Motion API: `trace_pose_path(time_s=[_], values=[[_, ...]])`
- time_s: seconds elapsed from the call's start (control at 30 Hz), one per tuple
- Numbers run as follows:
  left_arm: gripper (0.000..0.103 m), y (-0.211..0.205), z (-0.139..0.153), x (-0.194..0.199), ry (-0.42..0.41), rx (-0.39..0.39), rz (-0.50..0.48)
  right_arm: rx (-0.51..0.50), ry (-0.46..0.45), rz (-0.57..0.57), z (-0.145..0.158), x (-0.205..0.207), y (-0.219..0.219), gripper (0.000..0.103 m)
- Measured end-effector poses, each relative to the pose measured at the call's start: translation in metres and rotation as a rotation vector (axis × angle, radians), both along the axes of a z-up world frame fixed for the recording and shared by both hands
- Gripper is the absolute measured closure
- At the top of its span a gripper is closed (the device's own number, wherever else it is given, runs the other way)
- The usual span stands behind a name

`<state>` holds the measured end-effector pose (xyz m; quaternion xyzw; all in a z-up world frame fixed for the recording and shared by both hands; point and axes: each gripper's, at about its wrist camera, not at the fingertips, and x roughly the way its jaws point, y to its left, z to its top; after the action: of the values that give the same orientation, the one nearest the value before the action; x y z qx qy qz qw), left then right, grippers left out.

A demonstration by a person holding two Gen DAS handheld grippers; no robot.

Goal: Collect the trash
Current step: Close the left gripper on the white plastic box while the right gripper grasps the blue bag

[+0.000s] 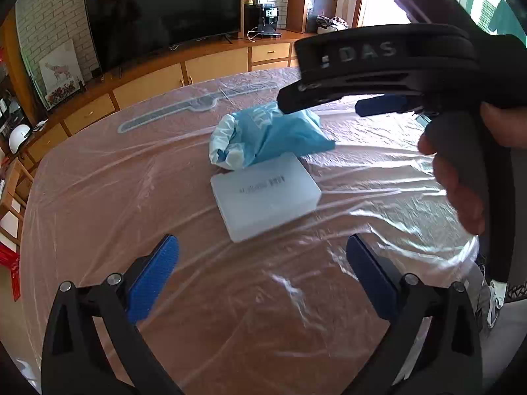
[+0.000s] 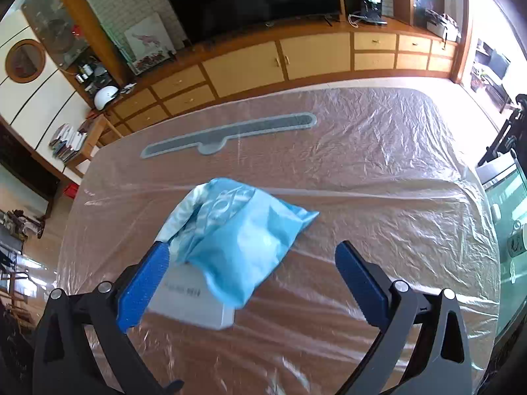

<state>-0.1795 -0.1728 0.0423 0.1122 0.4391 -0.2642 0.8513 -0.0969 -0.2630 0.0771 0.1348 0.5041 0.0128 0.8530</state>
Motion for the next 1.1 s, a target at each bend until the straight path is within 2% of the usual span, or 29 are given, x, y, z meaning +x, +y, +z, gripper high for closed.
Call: trace_pose_path(time_s=[0.23, 0.33, 0.4, 0.57, 0.73, 0.8, 0.9, 0.93, 1.0, 1.1], values=[[0.003, -0.015, -0.007, 0.024, 0.001, 0.000, -0.004, 0.017, 0.066, 0.001, -0.022, 0.023, 0.011, 0.007], [0.006, -0.020, -0.012, 0.031, 0.014, 0.007, -0.010, 0.014, 0.095, 0.006, -0.028, 0.028, 0.015, 0.011], [0.011, -0.021, -0.015, 0.035, 0.029, 0.000, -0.005, 0.008, 0.096, 0.013, -0.030, 0.029, 0.015, 0.017], [0.013, -0.027, -0.021, 0.044, 0.050, 0.007, 0.001, 0.033, 0.089, 0.031, -0.032, 0.032, 0.013, 0.026], [0.013, -0.034, -0.026, 0.051, 0.066, 0.019, 0.011, 0.058, 0.087, 0.034, -0.033, 0.034, 0.009, 0.026], [0.013, -0.037, -0.031, 0.056, 0.071, 0.029, 0.016, 0.051, 0.093, 0.030, -0.035, 0.034, 0.011, 0.016], [0.013, -0.037, -0.034, 0.053, 0.065, 0.036, 0.022, 0.041, 0.090, 0.031, -0.037, 0.034, 0.012, 0.016], [0.013, -0.037, -0.033, 0.052, 0.063, 0.035, 0.023, 0.040, 0.086, 0.033, -0.037, 0.034, 0.013, 0.018], [0.014, -0.035, -0.033, 0.051, 0.061, 0.032, 0.024, 0.053, 0.080, 0.035, -0.038, 0.034, 0.016, 0.028], [0.014, -0.031, -0.033, 0.048, 0.061, 0.020, 0.029, 0.065, 0.063, 0.030, -0.037, 0.031, 0.013, 0.035]])
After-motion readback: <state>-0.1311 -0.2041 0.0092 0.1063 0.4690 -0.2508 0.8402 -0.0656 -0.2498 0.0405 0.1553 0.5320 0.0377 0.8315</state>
